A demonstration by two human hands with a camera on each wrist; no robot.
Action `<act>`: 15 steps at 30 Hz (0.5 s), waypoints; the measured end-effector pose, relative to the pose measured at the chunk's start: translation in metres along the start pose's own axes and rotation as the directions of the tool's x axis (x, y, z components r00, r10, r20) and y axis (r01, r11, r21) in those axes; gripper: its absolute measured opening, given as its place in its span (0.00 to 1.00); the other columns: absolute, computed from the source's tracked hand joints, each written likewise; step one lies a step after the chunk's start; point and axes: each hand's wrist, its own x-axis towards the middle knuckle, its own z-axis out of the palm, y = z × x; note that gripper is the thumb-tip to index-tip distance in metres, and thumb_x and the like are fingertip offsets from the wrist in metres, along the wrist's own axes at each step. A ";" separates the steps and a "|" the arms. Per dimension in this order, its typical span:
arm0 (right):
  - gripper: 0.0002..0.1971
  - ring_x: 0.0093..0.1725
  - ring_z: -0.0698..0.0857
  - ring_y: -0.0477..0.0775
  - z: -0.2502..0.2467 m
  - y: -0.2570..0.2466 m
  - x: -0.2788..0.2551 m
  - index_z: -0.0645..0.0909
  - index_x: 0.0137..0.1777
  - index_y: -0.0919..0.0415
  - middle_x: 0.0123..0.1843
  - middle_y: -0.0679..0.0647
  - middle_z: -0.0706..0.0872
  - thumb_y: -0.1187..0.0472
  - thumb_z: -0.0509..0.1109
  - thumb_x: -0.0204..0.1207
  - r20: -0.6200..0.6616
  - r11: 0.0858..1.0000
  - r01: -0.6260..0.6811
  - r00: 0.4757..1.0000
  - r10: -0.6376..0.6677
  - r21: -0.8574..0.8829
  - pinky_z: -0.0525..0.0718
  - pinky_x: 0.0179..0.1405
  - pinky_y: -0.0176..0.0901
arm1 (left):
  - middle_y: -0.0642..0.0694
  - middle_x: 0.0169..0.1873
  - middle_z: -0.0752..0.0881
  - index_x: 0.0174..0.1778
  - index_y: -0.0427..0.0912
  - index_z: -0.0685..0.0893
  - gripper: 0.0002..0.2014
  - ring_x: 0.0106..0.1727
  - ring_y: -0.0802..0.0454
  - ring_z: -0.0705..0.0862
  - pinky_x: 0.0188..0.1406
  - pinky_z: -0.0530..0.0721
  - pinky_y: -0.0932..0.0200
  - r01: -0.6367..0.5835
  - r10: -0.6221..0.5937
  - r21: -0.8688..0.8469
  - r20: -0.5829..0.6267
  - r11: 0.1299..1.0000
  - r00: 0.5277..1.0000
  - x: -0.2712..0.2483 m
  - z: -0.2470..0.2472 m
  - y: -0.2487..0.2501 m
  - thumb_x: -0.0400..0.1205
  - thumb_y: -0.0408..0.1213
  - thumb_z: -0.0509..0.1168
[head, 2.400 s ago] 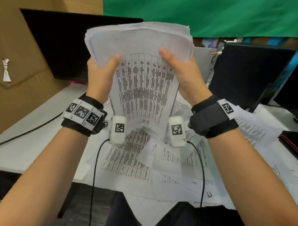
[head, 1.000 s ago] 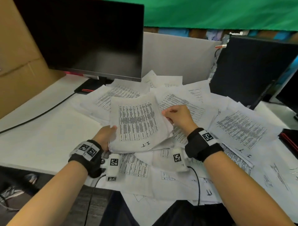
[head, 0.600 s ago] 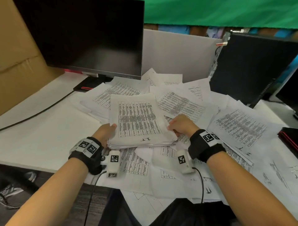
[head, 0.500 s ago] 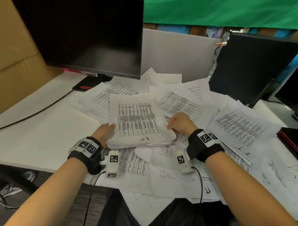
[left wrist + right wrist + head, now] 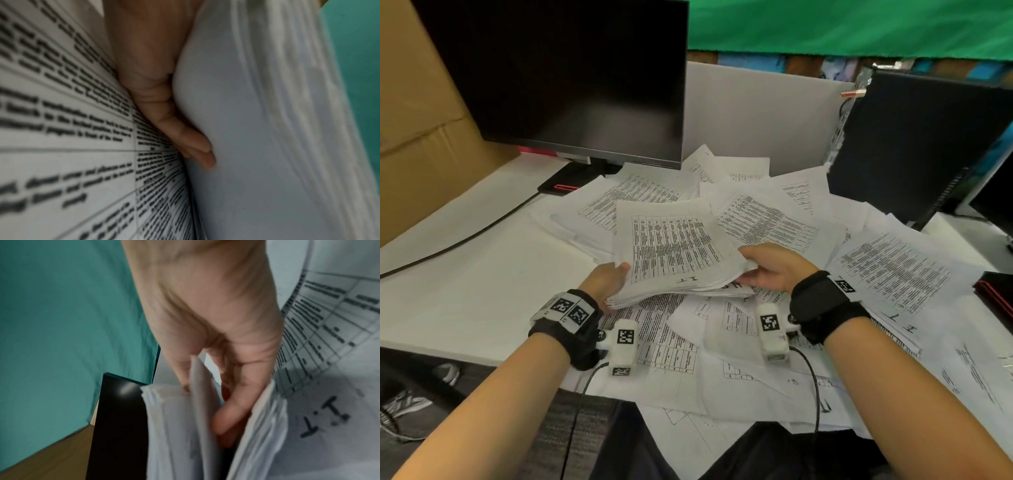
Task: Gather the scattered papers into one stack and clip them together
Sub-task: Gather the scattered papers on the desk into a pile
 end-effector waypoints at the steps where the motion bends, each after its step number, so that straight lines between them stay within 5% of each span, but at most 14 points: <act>1: 0.06 0.49 0.90 0.58 0.001 0.000 -0.001 0.83 0.54 0.69 0.50 0.62 0.91 0.71 0.69 0.80 -0.002 1.000 0.004 1.000 -0.004 -0.023 0.92 0.46 0.49 | 0.36 0.76 0.68 0.80 0.35 0.62 0.26 0.70 0.33 0.72 0.47 0.77 0.46 -0.002 0.002 0.002 0.005 1.000 1.000 0.000 0.000 0.000 0.89 0.48 0.47; 3: 0.03 0.42 0.89 0.54 0.008 -0.001 -0.004 0.83 0.47 0.68 0.43 0.60 0.90 0.73 0.69 0.80 -0.018 0.994 0.025 0.999 -0.027 -0.110 0.92 0.37 0.44 | 0.34 0.69 0.75 0.77 0.32 0.66 0.26 0.62 0.36 0.78 0.47 0.77 0.50 -0.026 0.026 -0.004 0.004 1.000 1.000 0.000 0.000 -0.001 0.89 0.48 0.48; 5: 0.12 0.30 0.83 0.47 0.015 -0.004 -0.006 0.79 0.36 0.65 0.31 0.54 0.85 0.72 0.66 0.82 -0.065 0.923 0.100 0.989 -0.133 -0.372 0.84 0.23 0.36 | 0.33 0.65 0.79 0.74 0.29 0.70 0.28 0.58 0.38 0.81 0.53 0.79 0.51 -0.068 0.069 0.034 -0.025 0.997 0.997 0.001 0.001 -0.003 0.89 0.49 0.47; 7: 0.18 0.26 0.76 0.45 0.021 -0.009 -0.006 0.75 0.30 0.63 0.28 0.50 0.79 0.69 0.63 0.84 -0.095 0.713 0.160 0.948 -0.303 -0.682 0.73 0.21 0.34 | 0.34 0.63 0.81 0.68 0.30 0.75 0.26 0.58 0.39 0.82 0.59 0.79 0.52 -0.090 0.093 0.069 -0.044 0.994 0.995 0.003 0.003 -0.004 0.88 0.47 0.46; 9: 0.13 0.33 0.78 0.50 0.022 -0.019 -0.008 0.77 0.37 0.65 0.35 0.52 0.77 0.69 0.60 0.85 -0.129 0.536 0.154 0.882 -0.453 -0.830 0.72 0.24 0.36 | 0.36 0.54 0.83 0.63 0.29 0.78 0.23 0.46 0.44 0.81 0.47 0.79 0.56 -0.113 0.115 0.053 -0.055 0.992 0.992 0.000 0.005 -0.002 0.88 0.44 0.48; 12: 0.11 0.44 0.82 0.63 0.007 -0.040 -0.015 0.78 0.39 0.68 0.39 0.58 0.79 0.73 0.58 0.81 -0.242 0.444 0.130 0.686 -0.686 -0.887 0.71 0.29 0.38 | 0.39 0.45 0.78 0.54 0.33 0.77 0.17 0.34 0.51 0.74 0.32 0.69 0.59 -0.102 0.103 0.007 -0.074 0.995 0.992 -0.002 0.007 0.000 0.88 0.43 0.51; 15: 0.10 0.39 0.77 0.58 -0.009 -0.061 -0.026 0.80 0.55 0.73 0.45 0.62 0.80 0.71 0.58 0.83 -0.353 0.453 0.205 0.388 -0.851 -0.867 0.65 0.37 0.35 | 0.40 0.41 0.81 0.56 0.34 0.80 0.17 0.30 0.54 0.75 0.25 0.69 0.62 -0.120 0.114 -0.067 -0.082 0.991 0.990 -0.002 0.010 -0.003 0.88 0.45 0.54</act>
